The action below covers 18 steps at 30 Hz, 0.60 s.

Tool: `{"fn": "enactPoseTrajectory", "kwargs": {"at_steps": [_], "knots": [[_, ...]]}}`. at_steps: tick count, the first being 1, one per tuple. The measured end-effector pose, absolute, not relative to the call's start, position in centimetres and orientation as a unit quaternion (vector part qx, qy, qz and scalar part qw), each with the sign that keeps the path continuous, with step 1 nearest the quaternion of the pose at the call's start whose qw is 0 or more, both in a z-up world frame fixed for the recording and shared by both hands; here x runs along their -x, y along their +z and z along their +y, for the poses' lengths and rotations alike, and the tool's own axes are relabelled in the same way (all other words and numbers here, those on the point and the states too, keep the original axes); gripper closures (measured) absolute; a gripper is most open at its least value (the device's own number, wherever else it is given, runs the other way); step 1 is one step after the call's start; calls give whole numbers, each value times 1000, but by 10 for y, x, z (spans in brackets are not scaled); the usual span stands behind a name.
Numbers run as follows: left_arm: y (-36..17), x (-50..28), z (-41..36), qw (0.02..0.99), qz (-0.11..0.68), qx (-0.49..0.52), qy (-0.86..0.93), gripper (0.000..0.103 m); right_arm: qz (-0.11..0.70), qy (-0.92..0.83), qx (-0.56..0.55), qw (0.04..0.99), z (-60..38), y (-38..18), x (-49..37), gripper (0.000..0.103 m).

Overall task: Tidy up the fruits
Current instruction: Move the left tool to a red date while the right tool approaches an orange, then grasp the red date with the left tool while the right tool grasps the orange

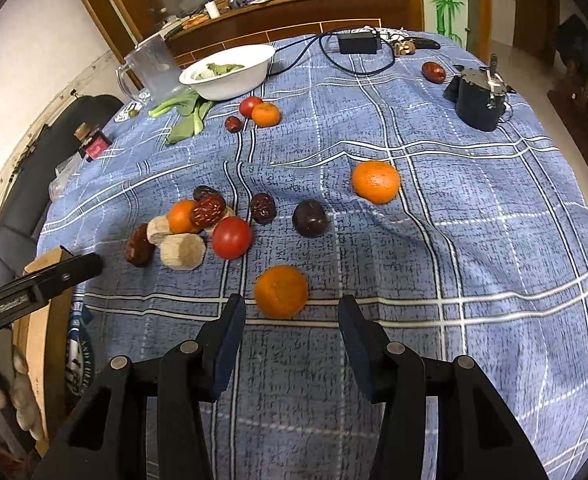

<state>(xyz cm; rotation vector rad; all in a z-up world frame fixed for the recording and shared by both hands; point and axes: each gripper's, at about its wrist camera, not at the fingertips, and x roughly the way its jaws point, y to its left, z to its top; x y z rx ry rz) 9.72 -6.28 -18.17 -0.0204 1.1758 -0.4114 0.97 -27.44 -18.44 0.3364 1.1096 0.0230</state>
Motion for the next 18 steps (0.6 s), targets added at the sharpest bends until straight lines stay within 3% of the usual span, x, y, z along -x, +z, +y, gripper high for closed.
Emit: {"fn": "enactPoseTrajectory", "kwargs": {"at_steps": [15,16,17,18], "knots": [[-211,-121,-85,808,556,-40,-190,57,540,31,-114,834,-257,-211,-33,52],[-211,-120,-85,809,555,-41,-188,59,539,30,-110,835,-256,-211,-34,52],[-211,-120,-86,810,554,-40,-188,71,538,28,-107,836,-255,-212,-34,52],[-210,-120,-86,810,553,-40,-189,77,538,26,-103,836,-254,-211,-35,53]]}}
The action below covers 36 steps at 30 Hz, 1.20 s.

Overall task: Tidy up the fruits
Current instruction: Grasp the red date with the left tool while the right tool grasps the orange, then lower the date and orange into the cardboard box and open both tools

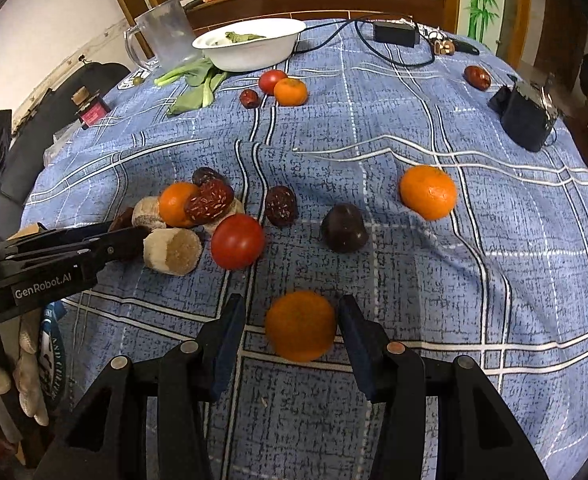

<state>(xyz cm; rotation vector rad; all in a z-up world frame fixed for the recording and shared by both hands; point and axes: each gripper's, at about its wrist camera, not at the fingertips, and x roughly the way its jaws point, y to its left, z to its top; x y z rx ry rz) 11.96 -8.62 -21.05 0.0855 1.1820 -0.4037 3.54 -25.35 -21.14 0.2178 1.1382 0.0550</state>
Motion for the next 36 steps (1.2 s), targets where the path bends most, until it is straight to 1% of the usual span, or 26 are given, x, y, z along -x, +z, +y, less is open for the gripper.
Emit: {"fn": "enactPoseTrajectory", "kwargs": {"at_steps": [2,5,8,14,21,29,36], "knots": [[-210,-119,-87,812,552,-42,-183,77,536,16,-87,840,-251,-212,-35,64],[-208,-118,-83,812,554,-27,-180,77,532,15,-93,841,-255,-212,-33,68],[-200,-114,-79,816,550,-14,-177,77,533,14,-106,839,-259,-211,-31,69],[-168,-99,-64,831,529,20,-169,77,526,24,-119,842,-263,-197,-20,69],[-130,-55,-13,855,502,50,-117,77,509,70,-148,845,-250,-174,-11,69],[-128,-28,89,858,507,79,-33,77,496,169,-153,838,-161,-143,-16,68],[-151,-25,178,844,528,95,12,77,507,253,-110,817,-38,-129,-33,68]]}}
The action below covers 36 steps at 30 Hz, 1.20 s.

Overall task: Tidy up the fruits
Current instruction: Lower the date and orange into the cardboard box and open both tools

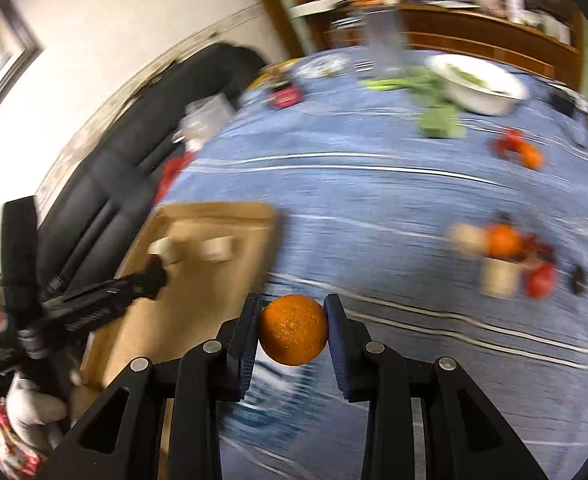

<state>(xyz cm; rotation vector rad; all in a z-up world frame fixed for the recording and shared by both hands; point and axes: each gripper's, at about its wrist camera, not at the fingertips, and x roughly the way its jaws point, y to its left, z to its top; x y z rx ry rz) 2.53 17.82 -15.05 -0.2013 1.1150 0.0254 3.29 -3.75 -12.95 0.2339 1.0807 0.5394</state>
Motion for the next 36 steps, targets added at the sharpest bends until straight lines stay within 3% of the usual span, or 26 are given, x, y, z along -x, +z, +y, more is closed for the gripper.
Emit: {"fn": "enactPoseTrajectory", "kwargs": {"at_steps": [8,18,27,36], "knots": [[-181,-39,223,825,556,100,15,76,531,283,-37,797,63,-164,-47,68],[-185,-50,226,822,557,117,-7,75,552,262,-14,791,75,-188,-57,66],[-158,-41,241,832,534,148,23,52,543,262,-20,798,69,-174,-50,57],[-129,-22,201,842,514,162,27,48,518,236,-63,820,-10,-140,-20,56]]}}
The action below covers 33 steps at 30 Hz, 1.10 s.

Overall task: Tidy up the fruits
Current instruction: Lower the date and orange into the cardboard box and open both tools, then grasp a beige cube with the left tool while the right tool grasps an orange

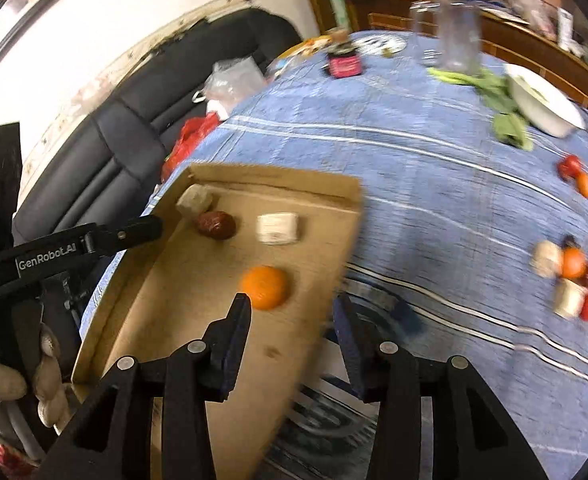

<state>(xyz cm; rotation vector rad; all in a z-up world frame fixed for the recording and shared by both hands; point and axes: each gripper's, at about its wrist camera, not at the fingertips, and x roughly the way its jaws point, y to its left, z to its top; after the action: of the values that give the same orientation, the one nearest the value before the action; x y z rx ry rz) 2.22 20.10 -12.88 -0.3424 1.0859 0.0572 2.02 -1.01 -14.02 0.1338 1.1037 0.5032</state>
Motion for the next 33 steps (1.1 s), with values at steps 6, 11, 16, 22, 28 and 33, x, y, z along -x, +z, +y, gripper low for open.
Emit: {"fn": "enactPoseTrajectory", "kwargs": {"at_steps": [6,11,16,22,28,33], "knots": [[-126,-30,121,843,523,124,-27,47,524,160,-105,830,-112,-148,-4,56],[-140,-37,50,830,544,87,-81,45,538,81,-137,828,-198,-173,12,57],[-156,-48,-21,816,557,58,-143,45,534,24,-154,831,-262,-181,8,57],[-168,-67,-91,814,544,35,-201,46,517,-18,-167,839,-316,-182,-27,57],[-189,-88,-120,807,553,27,-203,47,513,-41,-181,838,-343,-192,-59,57],[-199,-99,-124,806,558,26,-197,47,519,-46,-196,831,-353,-205,-76,57]]}}
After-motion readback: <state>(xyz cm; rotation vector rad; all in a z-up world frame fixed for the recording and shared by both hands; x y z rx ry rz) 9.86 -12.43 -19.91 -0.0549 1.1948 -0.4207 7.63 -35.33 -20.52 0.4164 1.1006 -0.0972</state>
